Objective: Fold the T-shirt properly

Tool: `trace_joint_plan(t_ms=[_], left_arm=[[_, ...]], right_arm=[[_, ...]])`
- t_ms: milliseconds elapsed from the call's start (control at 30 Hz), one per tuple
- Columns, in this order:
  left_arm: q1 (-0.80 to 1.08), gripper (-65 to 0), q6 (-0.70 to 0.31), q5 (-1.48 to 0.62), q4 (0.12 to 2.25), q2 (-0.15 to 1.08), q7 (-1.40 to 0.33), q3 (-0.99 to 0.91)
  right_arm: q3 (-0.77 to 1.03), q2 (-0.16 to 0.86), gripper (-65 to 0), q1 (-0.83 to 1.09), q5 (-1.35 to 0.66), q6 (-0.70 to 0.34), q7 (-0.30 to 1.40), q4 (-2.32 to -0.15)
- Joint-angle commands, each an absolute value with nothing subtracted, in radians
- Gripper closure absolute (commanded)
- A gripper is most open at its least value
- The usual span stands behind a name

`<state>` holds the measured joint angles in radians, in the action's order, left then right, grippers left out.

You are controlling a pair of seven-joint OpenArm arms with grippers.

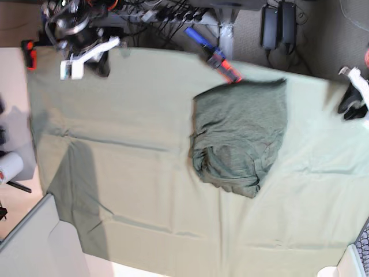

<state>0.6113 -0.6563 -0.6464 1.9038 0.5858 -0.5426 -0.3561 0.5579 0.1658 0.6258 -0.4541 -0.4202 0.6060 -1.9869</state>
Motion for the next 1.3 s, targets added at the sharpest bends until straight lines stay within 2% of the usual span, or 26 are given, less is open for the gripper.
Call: trace_joint_plan(t_ms=[0, 200, 400, 533, 667, 833, 1000, 1067, 1267], left_arm=[[0.662, -14.9, -0.685, -0.663, 1.93, 0.601, -0.529, -0.377], [0.903, -14.9, -0.697, -0.613, 1.931, 0.574, -0.533, -0.385], [1.022, -14.9, -0.695, -0.553, 1.904, 0.504, -0.596, -0.385], [1.016, -14.9, -0.597, -0.465, 1.771, 0.499, -0.607, -0.339], [0.917, -14.8, -0.494, -0.327, 1.541, 0.499, -0.635, -0.226], [0.704, -14.8, -0.426, -0.235, 1.167, 0.498, -0.672, 0.0], [0.381, -9.6, -0.419, -0.213, 0.764, 0.464, -0.666, 0.29], [0.265, -9.6, -0.368, -0.215, 0.644, 0.434, -0.665, 0.402], [0.055, -9.5, -0.331, -0.224, 0.515, 0.329, -0.666, 0.583]], right_arm=[[0.578, 0.175, 0.0, 0.667, -0.485, -0.427, 0.586, -2.005], [0.584, 0.175, 0.0, 0.853, -0.498, -0.427, 0.585, -1.998], [0.573, 0.206, 0.0, 0.975, -0.532, -0.426, 0.592, -1.928], [0.511, 0.282, 0.0, 0.989, -0.531, -0.391, 0.586, -1.758], [0.403, 0.364, 0.0, 0.908, -0.494, -0.35, 0.585, -1.51], [0.24, 0.422, 0.0, 0.73, -0.478, -0.339, 0.654, -1.167], [0.125, 0.405, 0.0, 0.532, -0.429, -0.336, 0.738, -0.888], [0.103, 0.383, 0.0, 0.466, -0.376, -0.336, 0.75, -0.815], [0.089, 0.313, 0.0, 0.289, -0.255, -0.338, 0.812, -0.736]])
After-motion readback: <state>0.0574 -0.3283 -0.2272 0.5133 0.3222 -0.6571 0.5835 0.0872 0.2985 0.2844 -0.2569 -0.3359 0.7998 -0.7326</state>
